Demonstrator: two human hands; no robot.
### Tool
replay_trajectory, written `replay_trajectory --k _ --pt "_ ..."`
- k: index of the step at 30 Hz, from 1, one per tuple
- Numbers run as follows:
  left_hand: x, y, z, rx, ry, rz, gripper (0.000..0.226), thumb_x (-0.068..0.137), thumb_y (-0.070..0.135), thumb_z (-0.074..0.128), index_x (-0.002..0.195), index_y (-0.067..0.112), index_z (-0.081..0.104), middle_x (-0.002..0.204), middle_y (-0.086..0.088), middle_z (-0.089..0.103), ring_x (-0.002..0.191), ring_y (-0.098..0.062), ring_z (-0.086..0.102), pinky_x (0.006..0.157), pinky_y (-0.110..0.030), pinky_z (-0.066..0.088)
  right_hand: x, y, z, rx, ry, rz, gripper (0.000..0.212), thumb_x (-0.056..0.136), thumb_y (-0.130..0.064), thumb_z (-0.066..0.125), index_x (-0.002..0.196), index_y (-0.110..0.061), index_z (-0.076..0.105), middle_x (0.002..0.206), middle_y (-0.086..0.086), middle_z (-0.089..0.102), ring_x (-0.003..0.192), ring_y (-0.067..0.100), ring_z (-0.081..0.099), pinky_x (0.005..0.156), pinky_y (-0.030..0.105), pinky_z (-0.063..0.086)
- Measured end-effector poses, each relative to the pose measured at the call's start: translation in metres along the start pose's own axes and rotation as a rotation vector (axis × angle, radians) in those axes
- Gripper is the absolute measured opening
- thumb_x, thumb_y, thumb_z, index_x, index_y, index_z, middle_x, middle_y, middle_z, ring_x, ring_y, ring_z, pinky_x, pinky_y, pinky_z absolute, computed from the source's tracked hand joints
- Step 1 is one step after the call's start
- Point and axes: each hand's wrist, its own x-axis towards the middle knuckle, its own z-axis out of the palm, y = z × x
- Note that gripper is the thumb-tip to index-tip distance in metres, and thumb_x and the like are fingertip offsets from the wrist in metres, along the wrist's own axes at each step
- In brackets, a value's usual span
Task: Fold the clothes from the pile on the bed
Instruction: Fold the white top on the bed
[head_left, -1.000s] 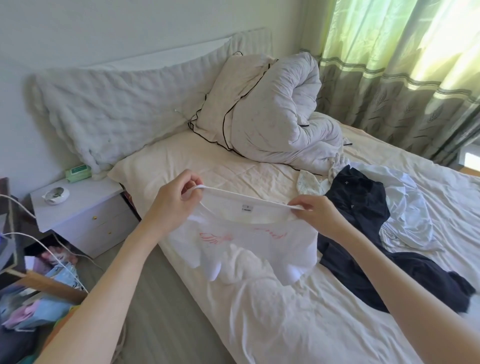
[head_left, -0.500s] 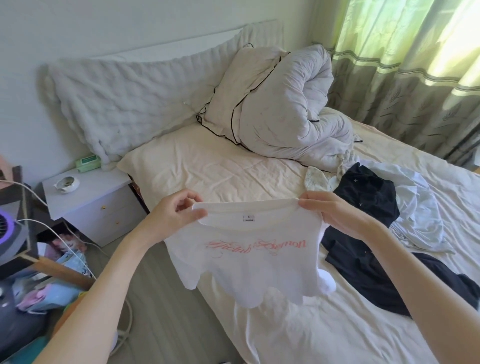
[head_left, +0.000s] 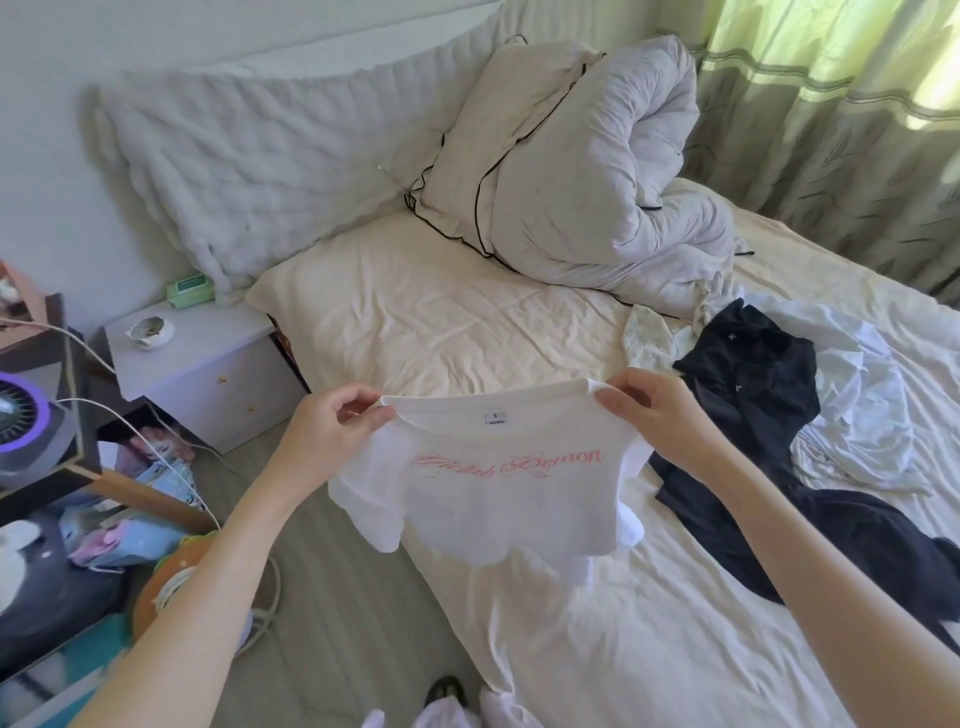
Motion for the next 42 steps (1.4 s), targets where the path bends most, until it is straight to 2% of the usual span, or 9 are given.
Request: replay_trajectory --k 5,9,14,19,23,29,32,37,42 --pt "-0.010 0.004 0.008 -0.066 0.165 0.003 0.008 0.086 0.013 0.065 0.082 0.020 0.066 0.082 0.010 0.066 0.079 -0.002 0.060 0.075 -0.013 0.042 -0.003 -0.003 0.003 0.046 0.007 -0.008 0.016 0.093 -0.014 0.057 0.084 -0.025 0.065 0.083 -0.009 0.065 0.080 0.012 0.058 0.074 0.028 0.043" --pt "-0.020 0.003 0.012 0.043 0.240 0.064 0.007 0.091 0.012 0.059 0.088 0.019 0.061 0.075 0.000 0.061 0.068 -0.008 0.053 0.061 -0.006 0.037 -0.010 -0.006 0.006 -0.089 0.132 -0.095 0.014 0.090 -0.013 0.062 0.098 -0.015 0.074 0.094 -0.002 0.064 0.086 0.016 0.058 0.072 0.011 0.038" --pt "-0.043 -0.013 0.003 0.150 0.072 0.017 0.004 0.093 0.017 0.056 0.095 0.018 0.060 0.082 0.007 0.063 0.077 0.001 0.056 0.063 -0.004 0.038 -0.033 -0.008 0.023 -0.195 0.238 -0.111 0.015 0.090 -0.012 0.062 0.096 -0.008 0.075 0.084 0.010 0.070 0.073 0.022 0.059 0.066 0.028 0.043" --pt "-0.077 -0.041 -0.018 0.157 -0.173 -0.088 0.011 0.092 0.028 0.058 0.094 0.021 0.066 0.086 0.007 0.067 0.080 -0.008 0.059 0.063 -0.012 0.039 -0.066 -0.009 0.041 0.135 0.131 0.189 0.015 0.092 -0.018 0.059 0.085 -0.019 0.072 0.074 -0.004 0.065 0.068 0.012 0.055 0.060 0.023 0.041" --pt "-0.106 -0.062 -0.034 0.138 -0.158 -0.059 0.019 0.094 0.030 0.053 0.085 0.015 0.062 0.080 -0.009 0.063 0.078 -0.029 0.056 0.061 -0.021 0.036 -0.096 -0.018 0.059 0.141 0.158 0.175 0.020 0.092 -0.020 0.058 0.075 -0.025 0.067 0.069 -0.008 0.061 0.066 0.009 0.053 0.059 0.022 0.039" --pt "-0.128 -0.055 -0.042 0.048 -0.001 0.081 0.025 0.083 0.053 0.048 0.078 0.030 0.058 0.076 -0.017 0.057 0.068 -0.027 0.047 0.059 -0.020 0.034 -0.130 -0.033 0.068 -0.072 0.323 0.136 0.021 0.089 -0.018 0.058 0.070 -0.015 0.065 0.060 -0.010 0.056 0.057 0.004 0.047 0.048 0.007 0.036" --pt "-0.131 -0.052 -0.048 0.073 0.003 0.132 0.021 0.079 0.055 0.054 0.074 0.035 0.059 0.072 -0.004 0.061 0.067 -0.023 0.051 0.058 -0.019 0.037 -0.145 -0.031 0.064 -0.118 0.369 0.122 0.020 0.088 -0.019 0.061 0.070 -0.012 0.066 0.060 -0.008 0.059 0.057 0.006 0.051 0.047 0.009 0.035" --pt "-0.105 -0.052 -0.047 0.122 -0.035 0.183 0.030 0.079 0.054 0.055 0.074 0.025 0.058 0.065 -0.003 0.058 0.062 -0.019 0.048 0.054 -0.018 0.036 -0.130 -0.026 0.061 -0.226 0.418 0.114 0.022 0.087 -0.028 0.060 0.072 -0.013 0.064 0.065 -0.003 0.062 0.065 0.017 0.055 0.061 0.033 0.044" --pt "-0.044 -0.057 -0.031 0.180 -0.105 0.196 0.029 0.083 0.056 0.047 0.079 0.029 0.055 0.065 -0.006 0.058 0.061 -0.018 0.049 0.055 -0.024 0.038 -0.076 -0.006 0.059 -0.255 0.420 0.105 0.020 0.090 -0.027 0.059 0.073 -0.016 0.061 0.066 -0.015 0.056 0.065 0.007 0.051 0.058 0.027 0.038"
